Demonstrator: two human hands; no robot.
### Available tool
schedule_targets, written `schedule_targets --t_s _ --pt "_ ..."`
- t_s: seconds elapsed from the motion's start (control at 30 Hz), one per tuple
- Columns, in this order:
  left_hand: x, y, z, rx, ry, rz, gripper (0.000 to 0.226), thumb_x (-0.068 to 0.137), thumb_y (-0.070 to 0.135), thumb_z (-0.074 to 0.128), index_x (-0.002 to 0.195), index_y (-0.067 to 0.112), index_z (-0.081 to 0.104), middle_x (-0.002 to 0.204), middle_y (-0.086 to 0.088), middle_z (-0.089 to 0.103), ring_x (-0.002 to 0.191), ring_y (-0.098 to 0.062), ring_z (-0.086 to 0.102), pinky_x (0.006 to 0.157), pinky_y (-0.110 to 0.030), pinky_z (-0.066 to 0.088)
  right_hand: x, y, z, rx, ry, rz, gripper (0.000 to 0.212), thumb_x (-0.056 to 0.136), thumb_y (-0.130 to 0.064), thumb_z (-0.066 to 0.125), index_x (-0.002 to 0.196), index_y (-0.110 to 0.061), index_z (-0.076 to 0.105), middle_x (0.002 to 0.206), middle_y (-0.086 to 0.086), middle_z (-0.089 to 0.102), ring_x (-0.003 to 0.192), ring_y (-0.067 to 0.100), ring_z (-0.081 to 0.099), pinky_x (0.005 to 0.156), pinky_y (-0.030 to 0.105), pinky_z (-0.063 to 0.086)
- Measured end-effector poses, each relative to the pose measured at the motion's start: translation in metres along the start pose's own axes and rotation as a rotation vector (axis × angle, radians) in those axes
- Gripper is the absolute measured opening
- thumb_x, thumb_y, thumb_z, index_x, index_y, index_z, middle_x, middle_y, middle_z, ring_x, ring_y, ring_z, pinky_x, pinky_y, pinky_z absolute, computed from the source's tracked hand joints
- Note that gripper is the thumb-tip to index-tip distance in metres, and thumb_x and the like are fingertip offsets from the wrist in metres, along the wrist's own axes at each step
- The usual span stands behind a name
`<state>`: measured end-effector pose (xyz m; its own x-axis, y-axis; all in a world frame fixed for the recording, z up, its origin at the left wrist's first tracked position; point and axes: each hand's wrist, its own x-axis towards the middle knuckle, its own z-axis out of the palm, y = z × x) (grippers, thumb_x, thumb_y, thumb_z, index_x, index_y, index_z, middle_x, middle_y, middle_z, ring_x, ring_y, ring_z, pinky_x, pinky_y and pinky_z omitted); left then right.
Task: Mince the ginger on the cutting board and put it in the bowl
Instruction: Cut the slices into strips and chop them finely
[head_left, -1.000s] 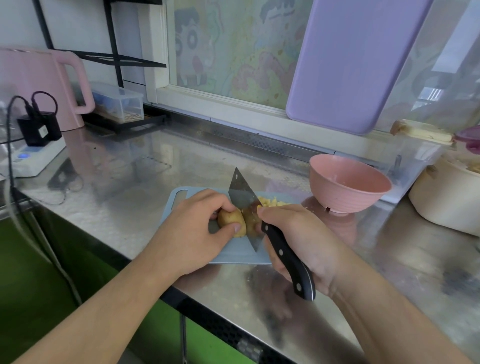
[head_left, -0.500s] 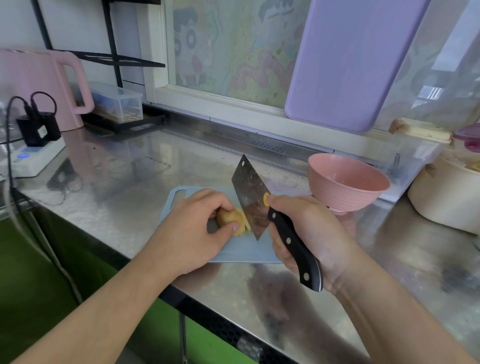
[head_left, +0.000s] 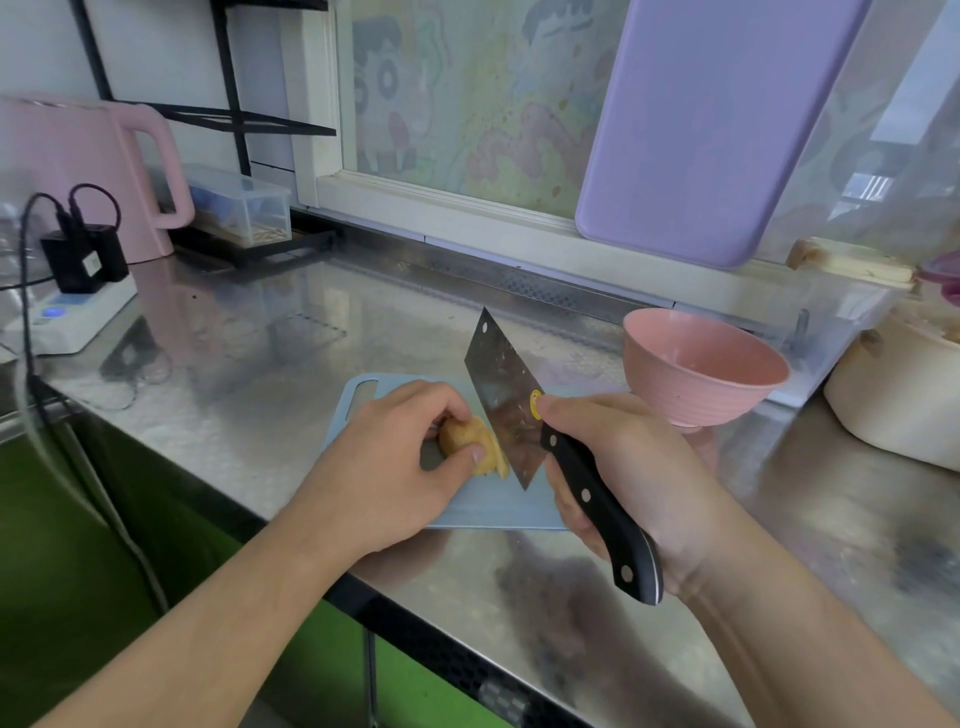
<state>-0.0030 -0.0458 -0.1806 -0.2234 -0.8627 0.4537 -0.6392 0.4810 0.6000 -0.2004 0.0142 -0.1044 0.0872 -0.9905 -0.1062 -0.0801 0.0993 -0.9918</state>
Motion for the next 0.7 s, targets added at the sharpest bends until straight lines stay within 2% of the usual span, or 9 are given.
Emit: schedule_targets --t_s 0.13,0.3,0.53,0.7 --pt "0.001 -0.001 0.000 0.002 0.012 0.015 0.015 0.090 0.038 0.075 0.097 0.036 0.062 0.103 0.022 0.064 0.101 -0.003 0.063 0.092 -0.033 0.056 0.000 0.002 0.003 0.009 0.003 0.011 0.057 0.104 -0.022 0.057 0.049 -0.015 0.047 0.044 0.007 0.036 0.030 0.019 0.031 0.036 0.017 0.027" --pt "0.001 -0.001 0.001 -0.004 0.016 0.024 0.015 0.088 0.036 0.077 0.094 0.033 0.064 0.101 0.020 0.064 0.099 -0.004 0.064 0.091 -0.033 0.057 -0.003 0.001 0.002 -0.020 0.001 0.017 0.047 0.104 -0.022 0.057 0.060 -0.010 0.046 0.045 0.010 0.038 0.030 0.019 0.033 0.036 0.017 0.028" --pt "0.003 -0.002 0.001 -0.013 0.018 0.031 0.015 0.087 0.039 0.077 0.093 0.036 0.064 0.100 0.021 0.064 0.098 -0.003 0.064 0.090 -0.032 0.057 -0.005 0.003 0.007 -0.109 0.062 -0.002 0.037 0.103 -0.022 0.060 0.068 -0.012 0.056 0.046 0.005 0.039 0.033 0.019 0.037 0.041 0.020 0.030" --pt "0.004 -0.004 0.001 -0.020 0.019 0.048 0.014 0.086 0.038 0.078 0.094 0.036 0.066 0.098 0.021 0.065 0.097 -0.004 0.065 0.088 -0.032 0.058 0.004 0.013 0.016 -0.276 0.147 -0.070 0.032 0.098 -0.029 0.064 0.067 -0.019 0.066 0.046 -0.011 0.050 0.051 0.019 0.050 0.061 0.035 0.040"
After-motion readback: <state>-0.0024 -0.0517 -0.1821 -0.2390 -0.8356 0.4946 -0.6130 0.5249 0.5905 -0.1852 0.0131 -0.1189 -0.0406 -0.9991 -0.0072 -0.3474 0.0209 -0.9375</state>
